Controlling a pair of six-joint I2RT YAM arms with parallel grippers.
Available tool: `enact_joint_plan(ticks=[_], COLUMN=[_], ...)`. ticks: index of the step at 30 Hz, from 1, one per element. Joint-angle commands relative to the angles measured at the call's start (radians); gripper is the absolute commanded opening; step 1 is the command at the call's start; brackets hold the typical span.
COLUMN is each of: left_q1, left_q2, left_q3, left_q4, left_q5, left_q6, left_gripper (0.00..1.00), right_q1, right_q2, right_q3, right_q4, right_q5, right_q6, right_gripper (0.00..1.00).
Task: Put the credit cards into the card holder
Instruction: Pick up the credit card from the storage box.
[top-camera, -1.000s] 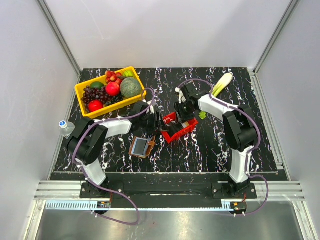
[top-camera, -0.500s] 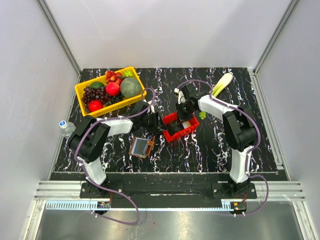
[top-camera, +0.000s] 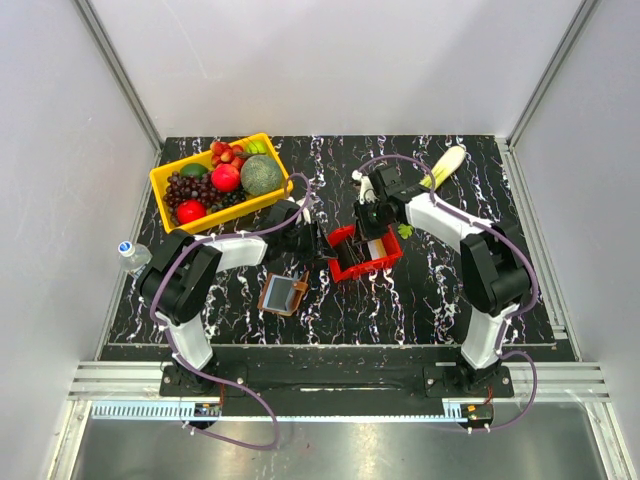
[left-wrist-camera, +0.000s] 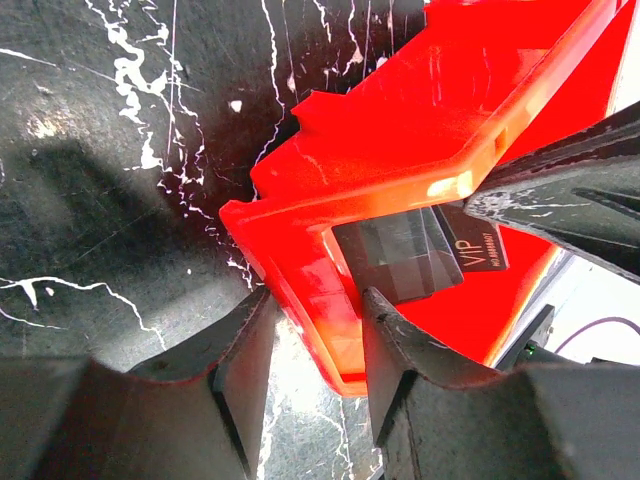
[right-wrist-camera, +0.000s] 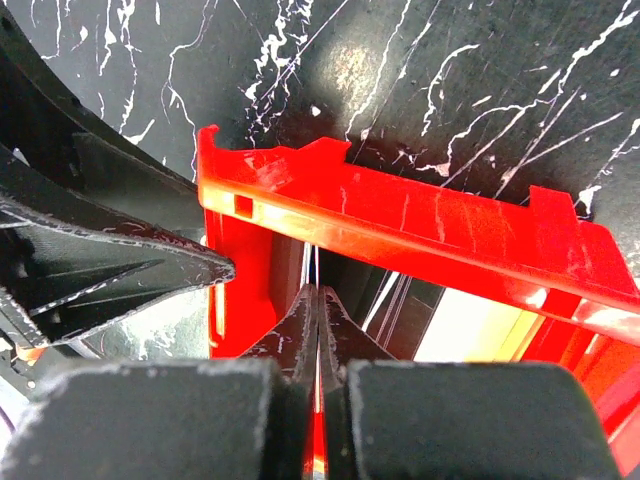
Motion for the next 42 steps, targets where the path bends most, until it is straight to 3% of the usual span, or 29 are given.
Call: enact_joint_plan(ticks=[1, 9, 26, 42], left_q1=[-0.015, -0.013, -0.013, -0.008], left_q2=[0.002, 0.004, 0.010, 0.016], left_q3=[0.034, 0.043, 0.049, 0.052], left_q4=[0.030, 0.023, 0.009, 0.016], left_q5=[0.033, 0.022, 0.009, 0.013], left_q6=[0.017, 0.017, 0.012, 0.011], left_gripper=[0.36, 0.30, 0.22, 0.20], right_q1=[0.004, 0.137, 0.166, 0.174], right_q2=[-0.077, -0.103, -0.201, -0.197], right_q3=[0.007, -0.037, -0.145, -0.181], right_q4=[0.070, 0.119, 0.215, 0.222], right_q5=[0.059, 0.338, 0.608, 0.499], right_q6=[-0.011, -0.029, -0.038, -0.021], right_gripper=[0.00, 0.00, 0.00, 0.00])
